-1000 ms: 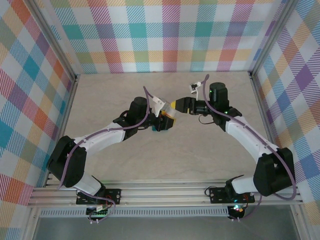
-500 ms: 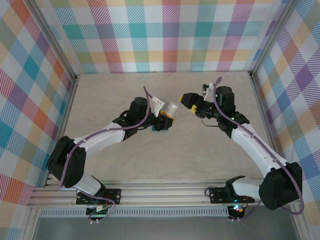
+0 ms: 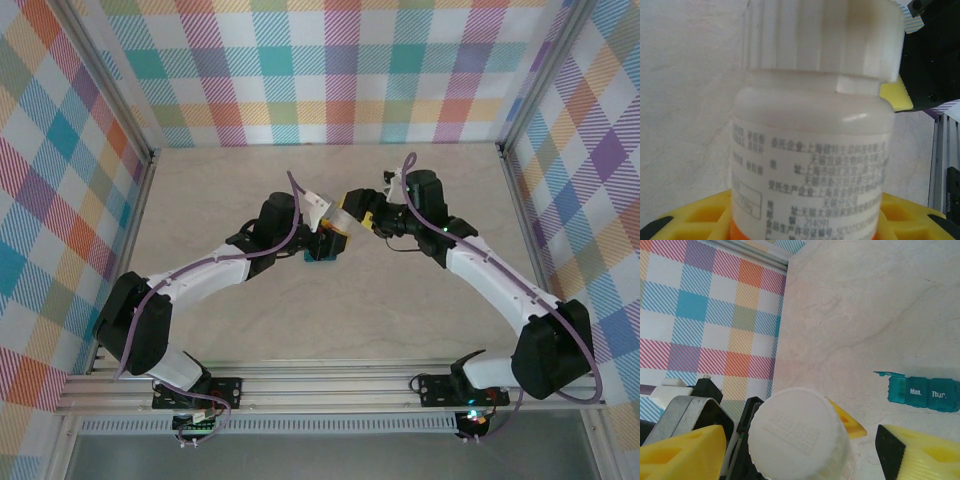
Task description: Sort the pills into containers
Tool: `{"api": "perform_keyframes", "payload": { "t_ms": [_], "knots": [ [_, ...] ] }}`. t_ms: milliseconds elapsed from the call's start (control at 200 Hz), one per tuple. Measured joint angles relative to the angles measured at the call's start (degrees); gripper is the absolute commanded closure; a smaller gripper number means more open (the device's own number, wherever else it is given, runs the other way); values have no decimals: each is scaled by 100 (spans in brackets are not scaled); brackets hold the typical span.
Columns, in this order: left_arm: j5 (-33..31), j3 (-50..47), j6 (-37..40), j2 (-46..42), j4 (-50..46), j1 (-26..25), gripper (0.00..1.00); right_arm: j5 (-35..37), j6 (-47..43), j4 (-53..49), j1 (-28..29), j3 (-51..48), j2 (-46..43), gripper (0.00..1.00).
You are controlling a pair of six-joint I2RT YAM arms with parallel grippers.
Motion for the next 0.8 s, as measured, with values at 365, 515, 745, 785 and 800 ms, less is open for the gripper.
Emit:
{"api": "perform_keyframes", "payload": {
  "t_ms": [365, 515, 745, 785, 800],
  "knots": [
    [0, 9, 0, 50, 11, 0, 100, 24, -116, -81, 66, 188, 175, 45],
    [-4, 9, -2, 50, -4, 2, 100, -46, -297, -149, 57, 302, 315, 49],
    [90, 35, 2, 50, -101, 2, 100, -614, -1023, 76, -96, 249, 389, 51],
    [129, 63, 0, 50, -122, 2, 100, -837, -1110, 330, -179, 122, 382, 51],
    [140, 68, 0, 50, -129, 2, 100, -922, -1123, 420, -208, 72, 380, 51]
  ]
}}
